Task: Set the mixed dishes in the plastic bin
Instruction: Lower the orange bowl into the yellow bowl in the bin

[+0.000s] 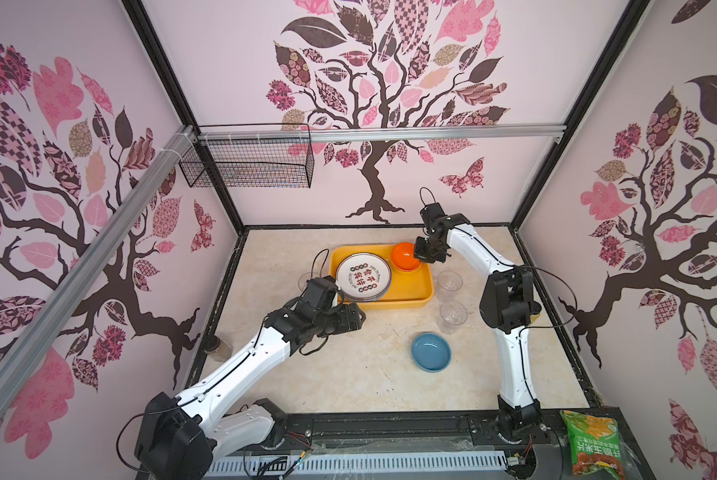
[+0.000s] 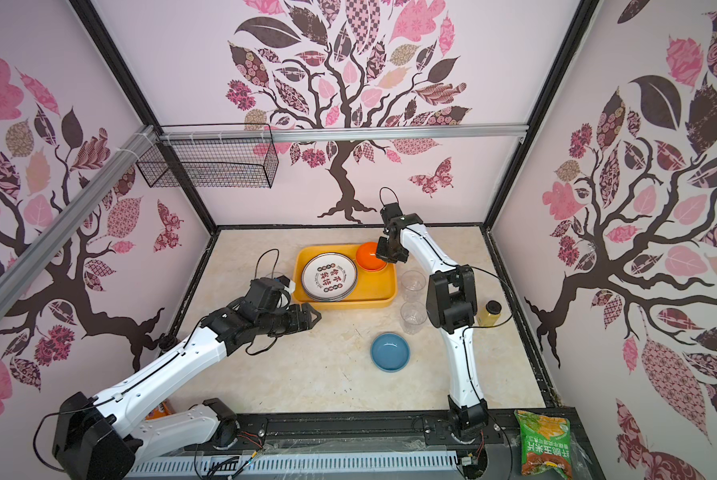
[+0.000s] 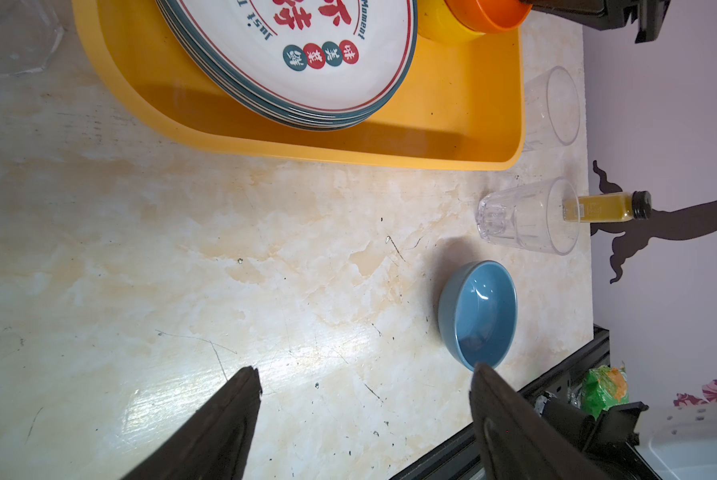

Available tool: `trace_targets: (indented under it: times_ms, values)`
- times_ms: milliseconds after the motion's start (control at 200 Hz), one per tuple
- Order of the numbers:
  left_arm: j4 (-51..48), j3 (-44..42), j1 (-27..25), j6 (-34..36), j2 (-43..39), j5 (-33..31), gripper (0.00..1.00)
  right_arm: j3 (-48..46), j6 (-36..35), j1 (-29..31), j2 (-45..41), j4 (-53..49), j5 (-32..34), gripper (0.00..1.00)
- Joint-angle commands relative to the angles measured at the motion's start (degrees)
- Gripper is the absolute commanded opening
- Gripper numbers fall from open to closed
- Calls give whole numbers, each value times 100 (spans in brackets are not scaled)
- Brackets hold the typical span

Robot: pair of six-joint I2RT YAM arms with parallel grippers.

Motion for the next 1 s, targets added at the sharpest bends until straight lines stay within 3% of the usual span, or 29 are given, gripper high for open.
trace_targets:
  times_ms: [0,475,585,740,990]
  values:
    - [60,-155,22,-5,-94,-22,82,280,44,-34,265,-91,40,3]
    - [78,-211,28,-40,-128,-21,81,274,79,-42,498,-138,48,5]
    - [78,-216,30,-49,-130,-22,81,447,118,-40,510,-127,101,9]
    - [87,-241,22,-67,-138,-13,81,519,141,-43,505,-166,144,23]
    - [95,-234,29,-60,-139,-4,81,644,121,-43,299,-293,182,24]
